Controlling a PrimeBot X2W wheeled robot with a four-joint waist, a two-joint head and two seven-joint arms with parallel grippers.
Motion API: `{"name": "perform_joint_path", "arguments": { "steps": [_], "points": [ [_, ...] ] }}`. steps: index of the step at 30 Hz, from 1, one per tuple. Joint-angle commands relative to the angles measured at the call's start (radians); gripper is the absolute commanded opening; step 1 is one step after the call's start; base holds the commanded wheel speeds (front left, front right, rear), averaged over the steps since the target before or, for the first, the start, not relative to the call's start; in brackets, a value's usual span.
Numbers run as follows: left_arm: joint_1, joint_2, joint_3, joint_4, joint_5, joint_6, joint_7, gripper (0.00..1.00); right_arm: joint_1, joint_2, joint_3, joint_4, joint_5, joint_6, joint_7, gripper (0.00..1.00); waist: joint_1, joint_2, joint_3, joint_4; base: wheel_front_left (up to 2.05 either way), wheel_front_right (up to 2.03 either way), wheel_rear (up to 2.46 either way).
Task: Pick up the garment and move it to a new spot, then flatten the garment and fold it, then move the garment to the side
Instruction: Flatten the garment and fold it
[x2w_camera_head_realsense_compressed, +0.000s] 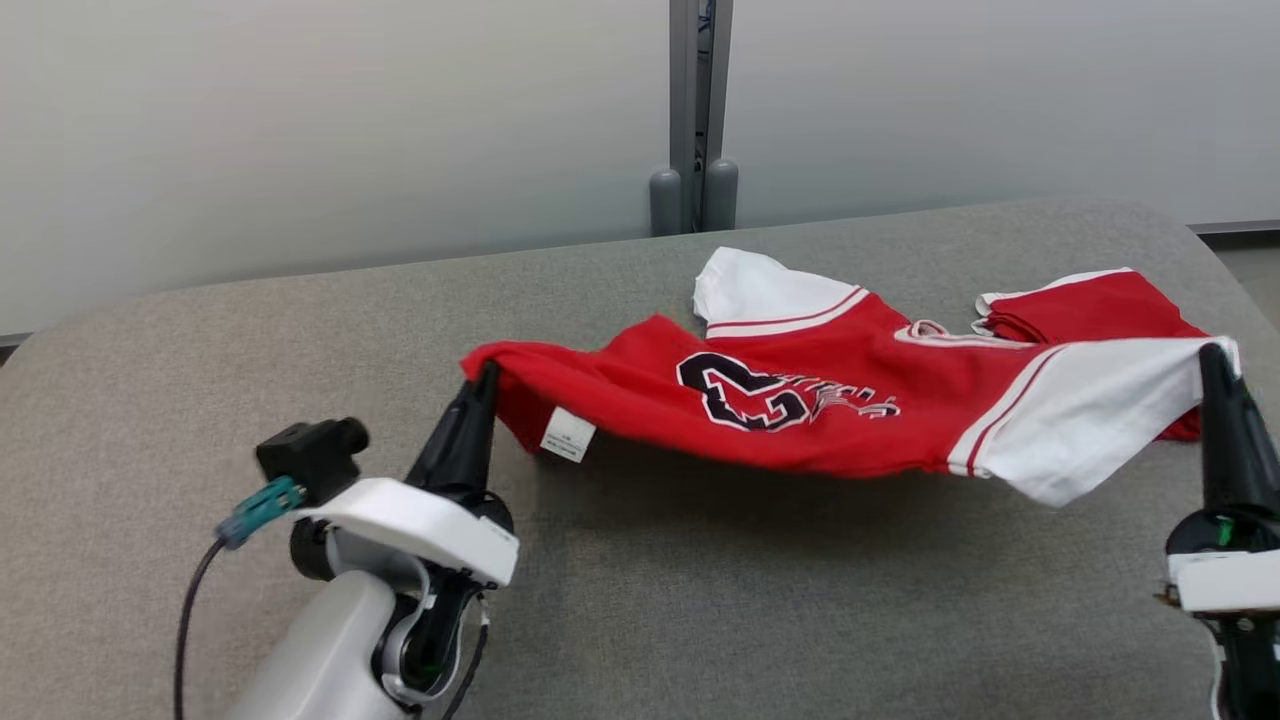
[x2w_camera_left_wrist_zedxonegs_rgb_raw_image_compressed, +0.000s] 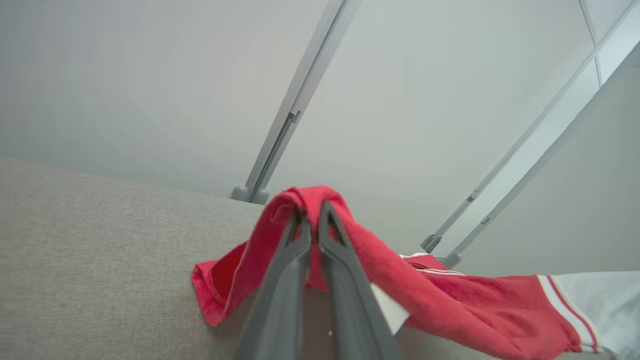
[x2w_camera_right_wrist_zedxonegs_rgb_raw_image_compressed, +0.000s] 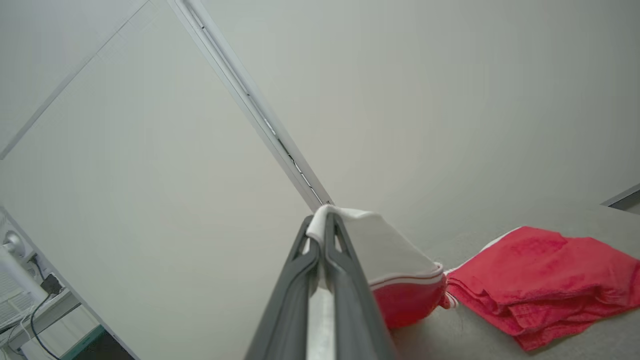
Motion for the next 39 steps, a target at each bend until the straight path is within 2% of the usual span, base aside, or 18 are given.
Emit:
{"name": "perform_joint_path", "arguments": {
  "steps": [1, 6, 12, 15, 18, 21, 22, 25, 29, 31, 32, 35, 39],
  "points": [
    [0.031, 0.018, 0.021, -0.055, 0.018, 0.008, -0.003, 0.00, 0.015, -0.007, -0.010, -0.037, 0.017, 0.000, 0.010, 0.00, 0.0000, -0.0001, -0.003, 0.002, 0.00, 0.00, 0.00],
    [0.136, 0.073, 0.075, -0.335, 0.017, 0.036, 0.002, 0.00, 0.045, -0.003, -0.043, -0.193, 0.080, 0.000, 0.045, 0.00, 0.0000, -0.0001, -0.002, 0.002, 0.00, 0.00, 0.00],
    [0.215, 0.146, 0.131, -0.676, -0.035, 0.112, 0.079, 0.00, 0.048, 0.003, -0.103, -0.362, 0.148, 0.000, 0.098, 0.00, 0.0000, -0.0001, 0.020, 0.005, 0.00, 0.00, 0.00],
    [0.213, 0.175, 0.156, -0.776, -0.060, 0.146, 0.128, 0.00, 0.018, 0.004, -0.123, -0.406, 0.155, 0.000, 0.135, 0.00, 0.0000, -0.0001, 0.047, 0.006, 0.00, 0.00, 0.00],
    [0.166, 0.212, 0.174, -0.802, -0.051, 0.166, 0.166, 0.00, -0.037, -0.002, -0.123, -0.395, 0.125, 0.000, 0.173, 0.00, 0.0000, -0.0001, 0.089, 0.005, 0.00, 0.00, 0.00],
    [0.087, 0.243, 0.186, -0.773, -0.046, 0.156, 0.209, 0.00, -0.136, -0.009, -0.100, -0.345, 0.099, 0.000, 0.206, 0.00, 0.0000, -0.0001, 0.150, 0.004, 0.00, 0.00, 0.00],
    [0.015, 0.252, 0.190, -0.724, -0.055, 0.140, 0.238, 0.00, -0.227, -0.013, -0.070, -0.298, 0.071, 0.000, 0.219, 0.00, 0.0000, -0.0001, 0.196, 0.003, 0.00, 0.00, 0.00],
    [-0.138, 0.278, 0.211, -0.620, -0.047, 0.135, 0.286, 0.00, -0.392, -0.012, -0.022, -0.208, 0.044, 0.000, 0.238, 0.00, 0.0000, -0.0001, 0.278, -0.003, 0.00, 0.00, 0.00],
    [-0.391, 0.304, 0.219, -0.429, -0.001, 0.146, 0.346, 0.00, -0.664, -0.009, 0.030, -0.043, -0.017, 0.000, 0.232, 0.00, 0.0000, -0.0001, 0.398, -0.013, 0.00, 0.00, 0.00],
    [-0.539, 0.292, 0.238, -0.334, -0.003, 0.153, 0.362, 0.00, -0.822, 0.001, 0.052, 0.058, -0.059, 0.000, 0.216, 0.00, 0.0000, -0.0001, 0.458, -0.026, 0.00, 0.00, 0.00],
    [-0.616, 0.288, 0.243, -0.295, 0.000, 0.143, 0.366, 0.00, -0.902, 0.005, 0.062, 0.108, -0.078, 0.000, 0.203, 0.00, 0.0000, -0.0001, 0.483, -0.034, 0.00, 0.00, 0.00],
    [-0.842, 0.280, 0.276, -0.168, 0.025, 0.143, 0.328, 0.00, -1.128, 0.027, 0.077, 0.243, -0.115, 0.000, 0.140, 0.00, 0.0000, -0.0001, 0.544, -0.058, 0.00, 0.00, 0.00],
    [-1.082, 0.262, 0.274, -0.024, 0.079, 0.105, 0.239, 0.00, -1.363, 0.050, 0.079, 0.398, -0.132, 0.000, 0.014, 0.00, 0.0000, -0.0001, 0.581, -0.099, 0.00, 0.00, 0.00]
  ]
}}
